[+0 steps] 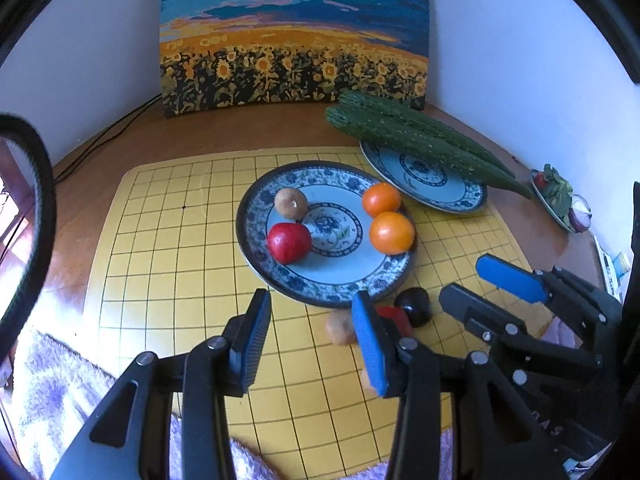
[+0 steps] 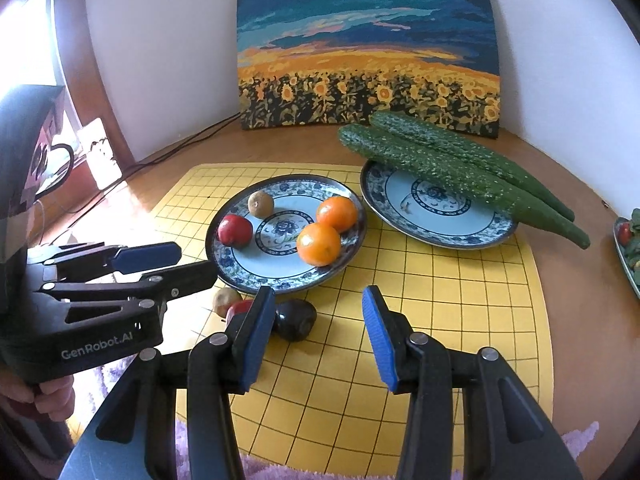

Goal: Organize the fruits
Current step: 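Withdraw both open tools from the plate toward the remaining fruits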

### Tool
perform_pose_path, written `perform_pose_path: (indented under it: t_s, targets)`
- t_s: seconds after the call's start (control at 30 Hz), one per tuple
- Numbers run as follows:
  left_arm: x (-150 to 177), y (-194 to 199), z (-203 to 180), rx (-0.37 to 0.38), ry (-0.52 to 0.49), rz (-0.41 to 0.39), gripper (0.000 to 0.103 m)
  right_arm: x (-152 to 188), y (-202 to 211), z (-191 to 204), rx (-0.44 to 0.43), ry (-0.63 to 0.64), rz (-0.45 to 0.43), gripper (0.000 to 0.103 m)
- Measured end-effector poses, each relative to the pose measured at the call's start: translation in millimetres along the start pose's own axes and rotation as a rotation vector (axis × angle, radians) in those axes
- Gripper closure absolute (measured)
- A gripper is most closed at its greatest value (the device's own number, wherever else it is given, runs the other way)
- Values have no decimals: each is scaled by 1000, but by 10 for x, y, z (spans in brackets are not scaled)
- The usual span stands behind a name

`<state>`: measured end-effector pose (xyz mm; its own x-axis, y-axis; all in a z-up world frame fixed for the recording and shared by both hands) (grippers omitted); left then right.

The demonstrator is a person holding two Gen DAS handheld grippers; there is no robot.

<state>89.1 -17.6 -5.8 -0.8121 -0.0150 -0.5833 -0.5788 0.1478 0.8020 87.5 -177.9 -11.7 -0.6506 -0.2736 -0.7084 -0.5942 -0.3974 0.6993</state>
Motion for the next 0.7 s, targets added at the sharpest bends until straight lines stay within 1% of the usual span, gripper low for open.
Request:
perform_pose_path:
  t_s: [0.37,0.7]
  targets:
    - [157,107,-73,14,-1,2,59,183,112,-125,14,-19,2,57]
    - [329,73,-228,31,-16,39,59,357,183,-261,20,-50,5,57]
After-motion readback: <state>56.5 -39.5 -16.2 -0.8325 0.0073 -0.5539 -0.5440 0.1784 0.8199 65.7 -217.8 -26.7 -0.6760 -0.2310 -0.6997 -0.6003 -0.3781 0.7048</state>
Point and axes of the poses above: each gripper's, at about its wrist camera, not at the fingertips, and y roughly against the way its jaws point, z to its left, x to its underside, the point moved 6 cm from there along -y, roughly the way its jaws point, and after that the axes turned 2 degrees about y, right-handed, at the moved point
